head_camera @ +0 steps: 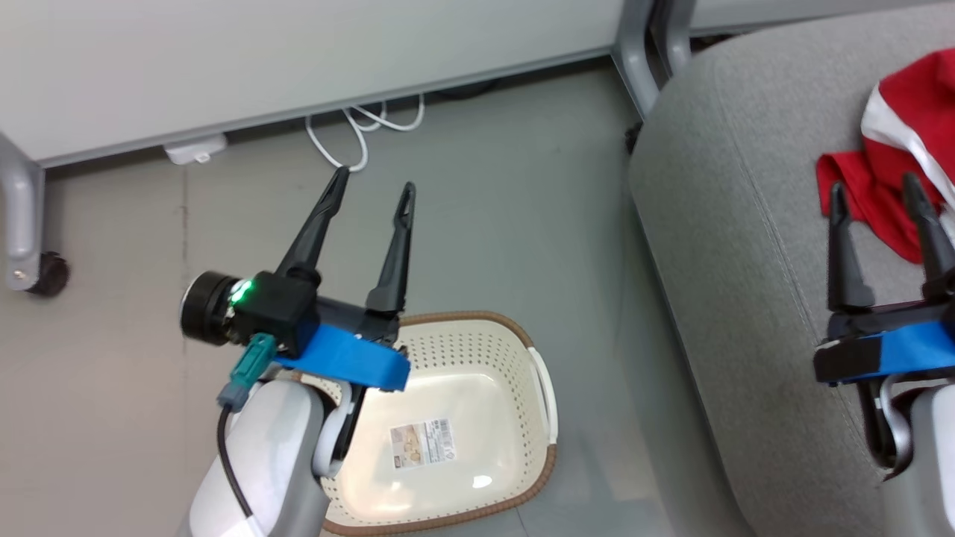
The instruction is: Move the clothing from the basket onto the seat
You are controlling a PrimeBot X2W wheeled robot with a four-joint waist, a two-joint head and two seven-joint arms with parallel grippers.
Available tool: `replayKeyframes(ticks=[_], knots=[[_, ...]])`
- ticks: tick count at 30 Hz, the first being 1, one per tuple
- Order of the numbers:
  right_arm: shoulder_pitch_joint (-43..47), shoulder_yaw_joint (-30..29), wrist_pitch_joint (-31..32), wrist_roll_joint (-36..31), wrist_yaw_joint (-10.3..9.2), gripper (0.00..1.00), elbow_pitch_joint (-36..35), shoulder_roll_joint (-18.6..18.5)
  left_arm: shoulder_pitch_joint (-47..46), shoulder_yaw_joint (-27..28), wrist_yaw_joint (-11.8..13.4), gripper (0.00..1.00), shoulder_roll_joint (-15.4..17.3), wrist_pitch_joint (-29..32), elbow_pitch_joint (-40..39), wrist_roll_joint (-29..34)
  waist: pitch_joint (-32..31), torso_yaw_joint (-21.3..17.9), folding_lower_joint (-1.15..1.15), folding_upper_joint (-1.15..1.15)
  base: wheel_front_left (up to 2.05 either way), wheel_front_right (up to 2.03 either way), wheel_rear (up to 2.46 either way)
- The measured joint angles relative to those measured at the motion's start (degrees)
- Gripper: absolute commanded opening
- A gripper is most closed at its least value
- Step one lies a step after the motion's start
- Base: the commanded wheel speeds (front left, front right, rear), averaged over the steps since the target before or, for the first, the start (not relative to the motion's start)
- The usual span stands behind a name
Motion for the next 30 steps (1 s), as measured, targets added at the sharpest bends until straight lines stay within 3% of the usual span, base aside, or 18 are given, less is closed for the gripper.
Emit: replayKeyframes(ticks=[14, 30], knots=[[3.9, 5.3, 0.0, 0.1, 0.00, 1.00, -0.1, 3.4, 11.2, 12.1, -0.5, 1.00, -1.9, 0.0, -3.6, 3.7, -7.7, 6.2, 0.00, 0.00, 0.00, 0.00, 0.00], [14.2, 4.4, 0.0, 2.4, 0.00, 1.00, -1.5, 6.3, 19.6, 15.8, -1.2, 1.00, -2.4, 0.0, -5.2, 3.8, -12.2, 8.4, 0.00, 0.00, 0.00, 0.00, 0.00]])
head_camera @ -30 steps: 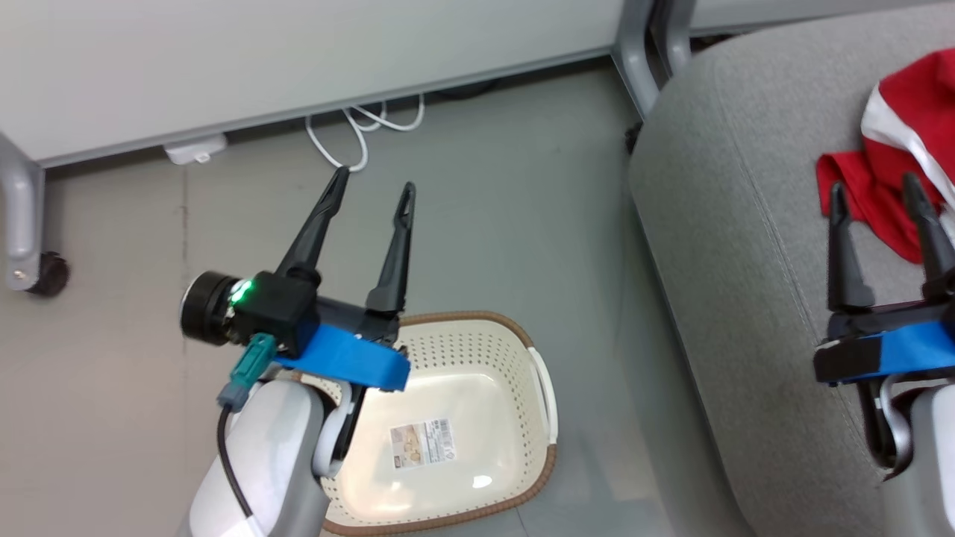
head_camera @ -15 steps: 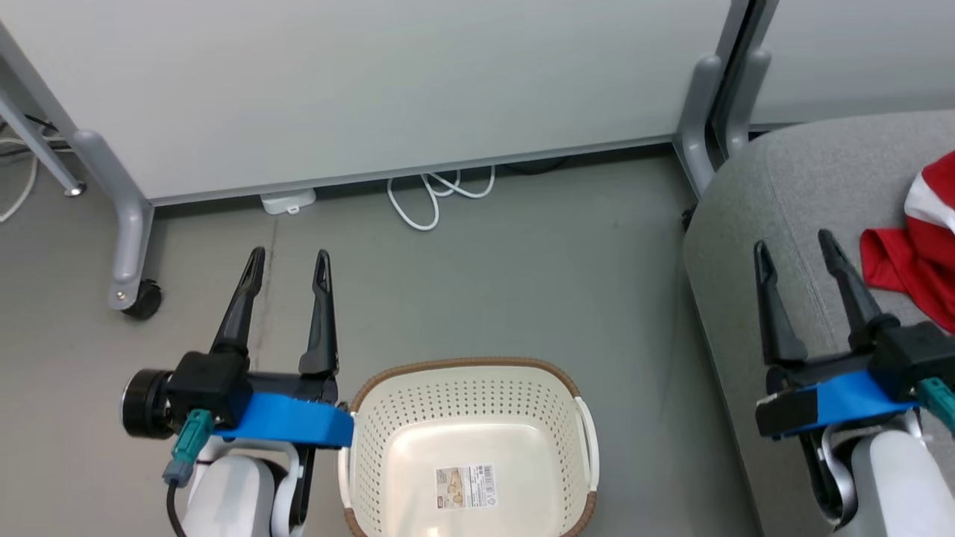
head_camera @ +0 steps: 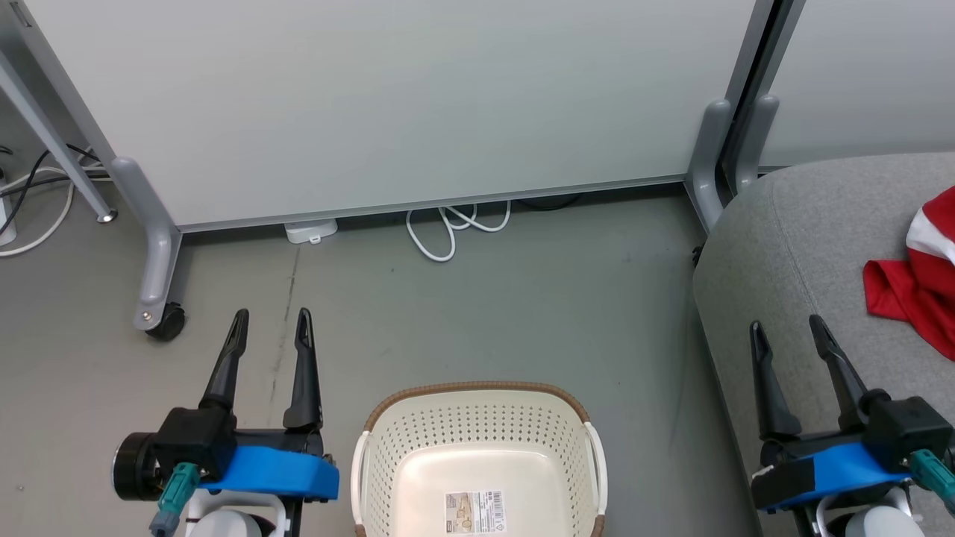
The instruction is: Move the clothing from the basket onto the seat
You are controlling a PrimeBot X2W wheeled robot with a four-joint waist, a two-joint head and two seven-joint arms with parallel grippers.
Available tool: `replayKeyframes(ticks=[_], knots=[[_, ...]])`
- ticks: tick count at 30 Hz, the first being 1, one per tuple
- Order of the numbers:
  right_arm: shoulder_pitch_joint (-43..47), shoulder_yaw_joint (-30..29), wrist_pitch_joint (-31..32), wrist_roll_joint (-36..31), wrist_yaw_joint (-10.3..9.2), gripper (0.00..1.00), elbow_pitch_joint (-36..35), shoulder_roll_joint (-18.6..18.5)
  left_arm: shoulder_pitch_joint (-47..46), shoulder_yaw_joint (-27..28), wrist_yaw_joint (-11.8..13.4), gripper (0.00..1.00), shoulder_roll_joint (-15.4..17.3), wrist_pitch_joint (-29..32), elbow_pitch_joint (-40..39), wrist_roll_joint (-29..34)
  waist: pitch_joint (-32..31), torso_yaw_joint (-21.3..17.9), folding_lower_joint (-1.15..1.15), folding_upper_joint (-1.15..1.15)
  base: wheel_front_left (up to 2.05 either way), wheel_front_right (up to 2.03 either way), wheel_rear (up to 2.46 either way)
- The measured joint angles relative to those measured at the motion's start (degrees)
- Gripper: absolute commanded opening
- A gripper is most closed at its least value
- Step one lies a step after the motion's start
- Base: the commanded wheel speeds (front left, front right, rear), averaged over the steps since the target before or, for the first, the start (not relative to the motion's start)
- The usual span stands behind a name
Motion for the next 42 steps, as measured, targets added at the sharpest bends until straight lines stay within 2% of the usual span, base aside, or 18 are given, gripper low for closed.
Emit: replayKeyframes(ticks=[10, 26, 27, 32, 42], knots=[[3.6, -1.0, 0.0, 0.2, 0.00, 1.00, 0.4, 0.9, 2.3, -0.2, 0.2, 1.00, 0.0, 0.0, 0.1, -1.1, -1.6, 0.5, 0.00, 0.00, 0.00, 0.00, 0.00], [4.4, -0.9, 0.0, 0.4, 0.00, 1.00, 0.8, 1.3, 3.2, -0.2, 0.6, 1.00, 0.0, 0.0, 0.8, -1.2, -2.5, 0.3, 0.00, 0.00, 0.00, 0.00, 0.00], [4.4, -0.8, 0.0, 0.4, 0.00, 0.00, 1.0, 1.3, 3.2, -0.2, 0.6, 0.00, 0.0, 0.0, 1.0, -1.1, -2.5, 0.3, 0.00, 0.00, 0.00, 0.00, 0.00], [5.1, -0.8, 0.5, 0.7, 0.00, 0.00, 3.7, 1.6, 5.1, -0.1, 0.6, 0.00, 0.0, 0.4, 3.5, -1.2, -2.5, 0.3, 0.00, 0.00, 0.00, 0.00, 0.00], [5.0, -1.2, 3.6, 11.8, 0.00, 0.00, 4.2, 1.7, 5.4, 1.0, 0.4, 0.00, 0.0, 3.3, 4.0, -11.9, -2.5, 0.0, 0.01, 0.00, 0.00, 0.00, 0.00]])
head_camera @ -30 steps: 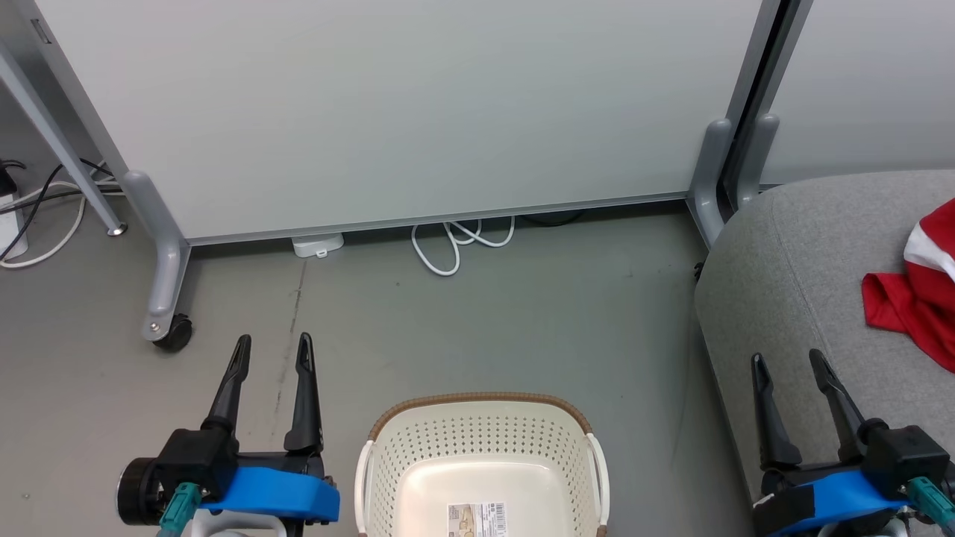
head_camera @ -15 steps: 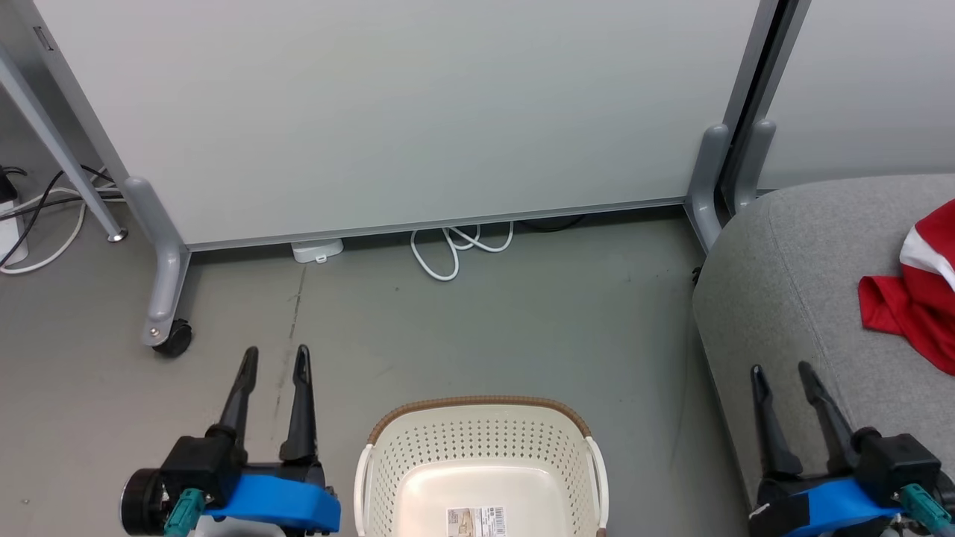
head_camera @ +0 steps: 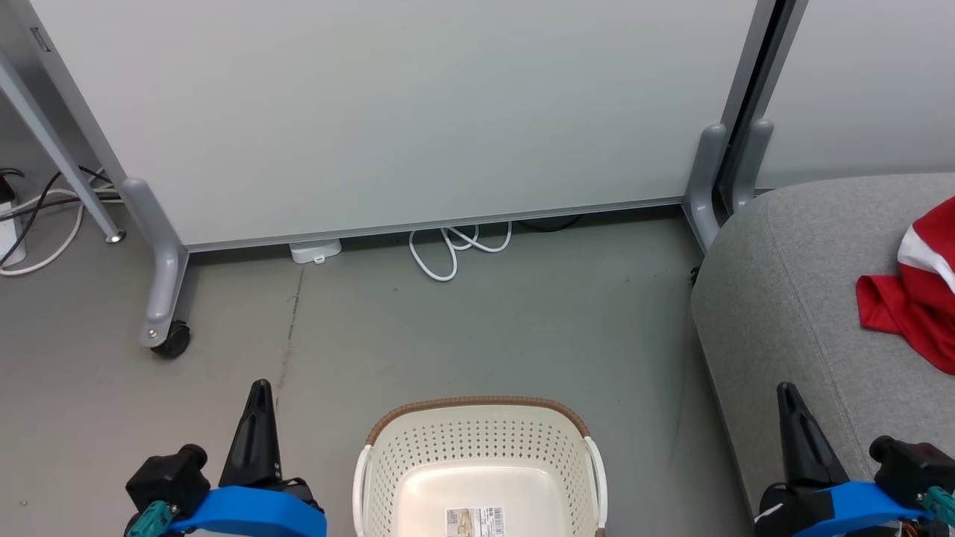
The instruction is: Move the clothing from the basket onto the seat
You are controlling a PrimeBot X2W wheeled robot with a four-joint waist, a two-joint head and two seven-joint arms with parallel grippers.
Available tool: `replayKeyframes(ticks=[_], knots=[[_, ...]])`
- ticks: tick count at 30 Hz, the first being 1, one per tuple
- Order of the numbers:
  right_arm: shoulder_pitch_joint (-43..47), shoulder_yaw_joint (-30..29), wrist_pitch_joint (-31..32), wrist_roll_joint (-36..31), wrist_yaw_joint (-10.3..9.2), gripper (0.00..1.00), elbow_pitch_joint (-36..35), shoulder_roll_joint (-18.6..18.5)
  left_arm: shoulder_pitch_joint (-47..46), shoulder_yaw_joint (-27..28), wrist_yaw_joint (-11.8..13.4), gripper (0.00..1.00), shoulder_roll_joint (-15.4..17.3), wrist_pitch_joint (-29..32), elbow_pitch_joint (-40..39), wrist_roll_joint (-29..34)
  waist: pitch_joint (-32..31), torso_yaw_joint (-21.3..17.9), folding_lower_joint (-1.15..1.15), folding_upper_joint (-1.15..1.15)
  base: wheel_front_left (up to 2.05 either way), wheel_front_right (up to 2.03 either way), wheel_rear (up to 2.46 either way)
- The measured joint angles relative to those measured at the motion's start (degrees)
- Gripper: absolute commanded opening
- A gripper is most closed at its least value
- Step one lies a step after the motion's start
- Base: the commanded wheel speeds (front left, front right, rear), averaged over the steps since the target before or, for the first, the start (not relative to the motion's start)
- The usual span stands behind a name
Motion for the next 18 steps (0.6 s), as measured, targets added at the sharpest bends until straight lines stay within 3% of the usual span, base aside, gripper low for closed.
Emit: replayKeyframes(ticks=[18], knots=[[-0.6, -0.2, 4.1, 18.1, -0.01, 0.00, -0.1, 0.0, -1.1, 2.6, -0.5, 0.00, 0.0, 4.3, 0.1, -17.1, 0.0, -0.5, 0.00, 0.00, 0.00, 0.00, 0.00]])
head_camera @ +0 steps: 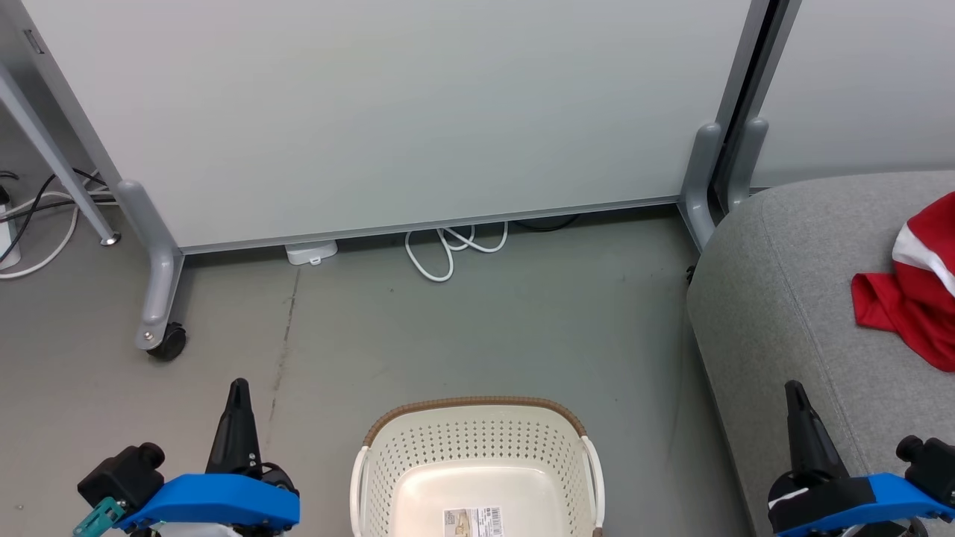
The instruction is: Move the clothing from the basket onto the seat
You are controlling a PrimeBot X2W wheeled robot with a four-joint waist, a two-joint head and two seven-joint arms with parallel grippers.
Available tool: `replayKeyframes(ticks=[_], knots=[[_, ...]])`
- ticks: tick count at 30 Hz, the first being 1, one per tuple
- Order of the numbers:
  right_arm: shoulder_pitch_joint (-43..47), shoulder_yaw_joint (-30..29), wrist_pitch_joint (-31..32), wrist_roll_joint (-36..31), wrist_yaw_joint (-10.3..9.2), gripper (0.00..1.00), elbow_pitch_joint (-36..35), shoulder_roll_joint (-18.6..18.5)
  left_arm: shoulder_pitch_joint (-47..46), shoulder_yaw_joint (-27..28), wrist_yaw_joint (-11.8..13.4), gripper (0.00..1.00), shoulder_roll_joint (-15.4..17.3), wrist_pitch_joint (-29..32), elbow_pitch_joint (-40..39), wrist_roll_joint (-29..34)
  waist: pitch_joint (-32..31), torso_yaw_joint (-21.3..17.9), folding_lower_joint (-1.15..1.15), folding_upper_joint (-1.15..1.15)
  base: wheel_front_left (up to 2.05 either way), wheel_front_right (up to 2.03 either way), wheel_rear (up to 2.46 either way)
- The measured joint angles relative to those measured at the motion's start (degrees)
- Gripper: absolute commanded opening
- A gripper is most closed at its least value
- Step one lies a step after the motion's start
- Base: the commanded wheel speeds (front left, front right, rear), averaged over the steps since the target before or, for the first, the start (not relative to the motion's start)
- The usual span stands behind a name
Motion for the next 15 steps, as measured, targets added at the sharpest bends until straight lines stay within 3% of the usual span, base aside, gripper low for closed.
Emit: replayKeyframes(ticks=[15], knots=[[-1.2, -0.3, 3.0, 12.4, 0.00, 0.00, 0.0, 0.0, -0.9, 1.6, -0.5, 0.00, 0.0, 3.0, 0.0, -11.7, 0.0, -0.4, 0.00, 0.00, 0.00, 0.00, 0.00]])
